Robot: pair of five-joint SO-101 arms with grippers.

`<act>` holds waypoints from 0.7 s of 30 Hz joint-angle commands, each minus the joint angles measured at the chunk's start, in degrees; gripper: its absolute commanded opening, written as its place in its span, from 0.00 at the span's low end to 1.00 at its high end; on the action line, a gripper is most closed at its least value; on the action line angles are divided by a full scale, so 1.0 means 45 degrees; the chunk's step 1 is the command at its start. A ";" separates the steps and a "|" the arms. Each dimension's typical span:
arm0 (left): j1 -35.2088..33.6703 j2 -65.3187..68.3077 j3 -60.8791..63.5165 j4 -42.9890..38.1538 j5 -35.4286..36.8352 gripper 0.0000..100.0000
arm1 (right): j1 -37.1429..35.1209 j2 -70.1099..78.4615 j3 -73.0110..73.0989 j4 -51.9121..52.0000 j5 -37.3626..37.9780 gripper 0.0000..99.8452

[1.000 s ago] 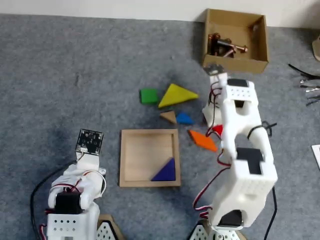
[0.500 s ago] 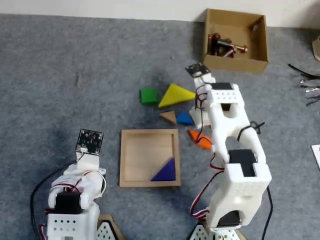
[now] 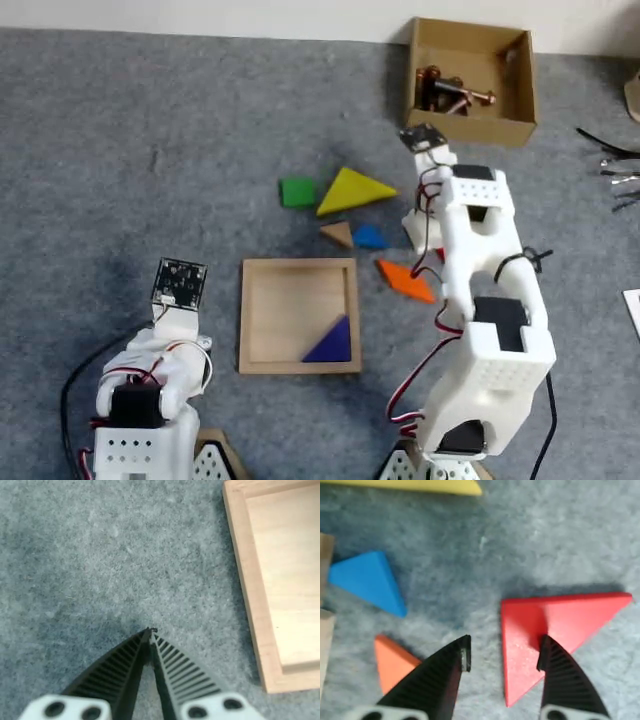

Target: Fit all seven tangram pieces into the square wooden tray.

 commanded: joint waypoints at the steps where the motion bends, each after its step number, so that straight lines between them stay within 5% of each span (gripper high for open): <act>1: 0.0166 -0.0088 0.0244 0.0059 -0.0059 0.01 | 0.0557 0.0186 0.0068 -0.0088 0.0137 0.22; 21: 0.0166 -0.0088 0.0244 0.0059 -0.0059 0.01 | 0.0479 -0.1651 0.0068 0.0537 0.0137 0.22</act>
